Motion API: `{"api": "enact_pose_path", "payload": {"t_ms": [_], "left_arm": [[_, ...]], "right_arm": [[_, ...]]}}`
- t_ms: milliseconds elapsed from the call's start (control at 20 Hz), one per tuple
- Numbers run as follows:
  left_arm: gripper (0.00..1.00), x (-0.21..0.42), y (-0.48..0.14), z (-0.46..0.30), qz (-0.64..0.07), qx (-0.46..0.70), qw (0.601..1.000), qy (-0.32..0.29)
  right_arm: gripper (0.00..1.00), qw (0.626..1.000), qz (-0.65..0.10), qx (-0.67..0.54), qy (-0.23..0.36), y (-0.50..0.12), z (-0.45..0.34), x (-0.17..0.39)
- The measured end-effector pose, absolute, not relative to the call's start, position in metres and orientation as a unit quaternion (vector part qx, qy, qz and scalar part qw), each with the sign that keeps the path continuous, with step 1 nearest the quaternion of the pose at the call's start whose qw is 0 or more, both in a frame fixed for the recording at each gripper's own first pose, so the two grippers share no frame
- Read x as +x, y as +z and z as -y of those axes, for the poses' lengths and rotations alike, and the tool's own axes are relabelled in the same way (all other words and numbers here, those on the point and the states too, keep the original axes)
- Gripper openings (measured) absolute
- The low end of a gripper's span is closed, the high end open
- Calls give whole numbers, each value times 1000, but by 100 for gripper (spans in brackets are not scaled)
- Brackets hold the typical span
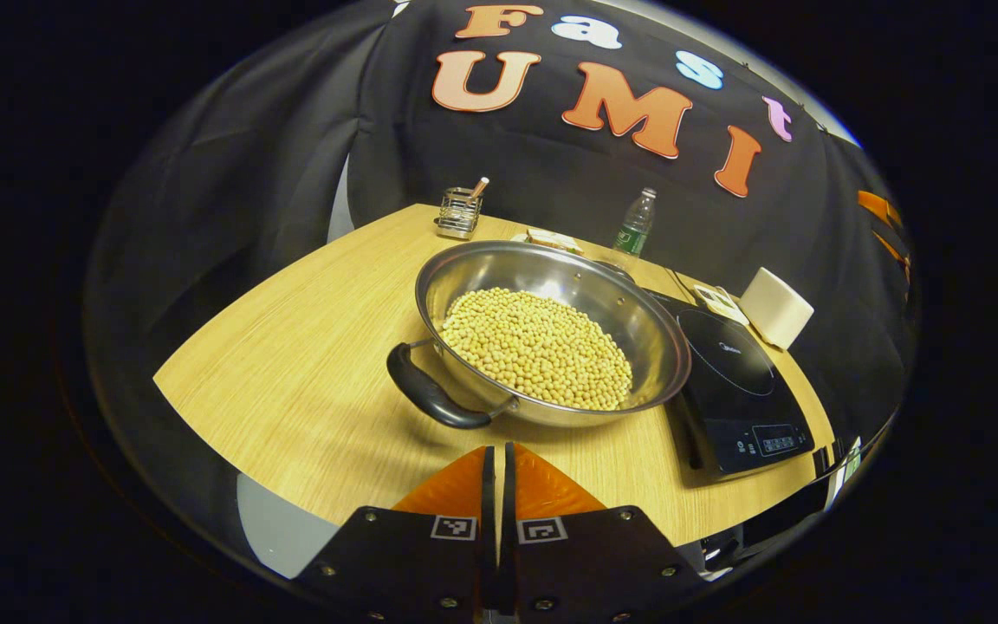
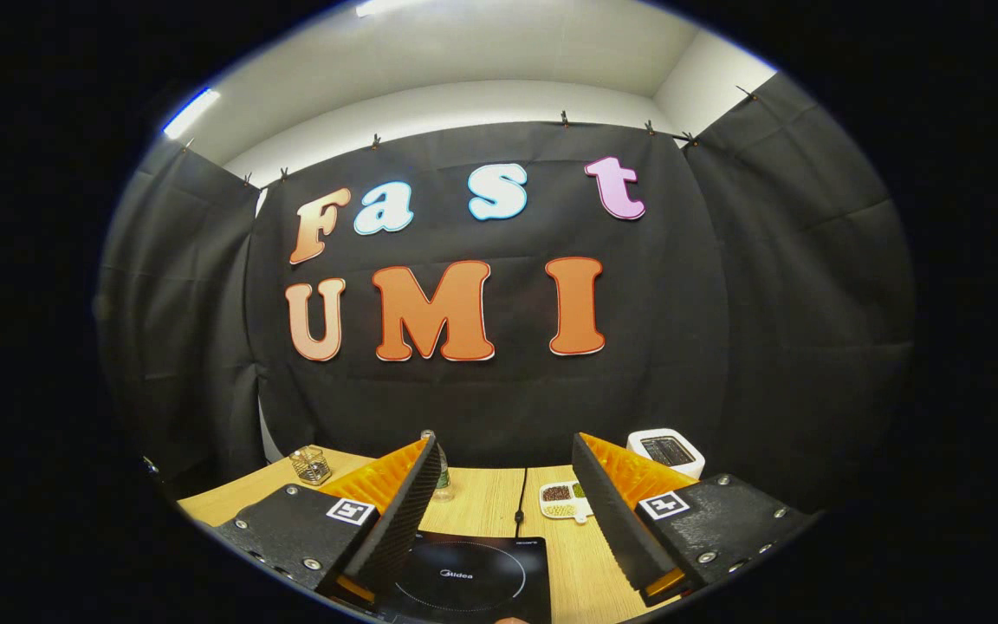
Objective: First push the handle of the pot to place it horizontally, then grasp the pot with both hands and set it on the induction cooktop.
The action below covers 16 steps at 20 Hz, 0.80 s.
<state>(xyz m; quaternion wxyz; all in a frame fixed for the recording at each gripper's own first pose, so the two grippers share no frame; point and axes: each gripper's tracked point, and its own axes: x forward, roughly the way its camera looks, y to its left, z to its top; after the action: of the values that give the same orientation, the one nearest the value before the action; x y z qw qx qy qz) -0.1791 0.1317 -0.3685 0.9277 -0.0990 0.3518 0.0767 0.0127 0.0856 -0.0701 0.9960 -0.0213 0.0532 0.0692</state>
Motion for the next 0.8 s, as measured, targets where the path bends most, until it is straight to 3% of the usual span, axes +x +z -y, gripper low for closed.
{"api": "enact_pose_path", "payload": {"t_ms": [300,350,400,550,600,800], "left_arm": [[3,-168,-371,-148,-349,-93,928,89],[2,-168,-373,-150,-352,-89,927,89],[2,-167,-374,-153,-353,-80,928,92],[3,-164,-372,-163,-355,-76,927,98],[2,-162,-371,-168,-355,-72,927,102],[2,-154,-371,-184,-357,-41,927,110]], "right_arm": [[95,996,-55,-27,68,-73,-92,16],[100,996,-54,-24,69,-72,-93,16],[95,996,-53,-22,69,-72,-94,17],[95,996,-50,-18,69,-71,-95,17],[100,996,-49,-16,68,-70,-95,17],[95,997,-45,-11,62,-70,-91,16]]}}
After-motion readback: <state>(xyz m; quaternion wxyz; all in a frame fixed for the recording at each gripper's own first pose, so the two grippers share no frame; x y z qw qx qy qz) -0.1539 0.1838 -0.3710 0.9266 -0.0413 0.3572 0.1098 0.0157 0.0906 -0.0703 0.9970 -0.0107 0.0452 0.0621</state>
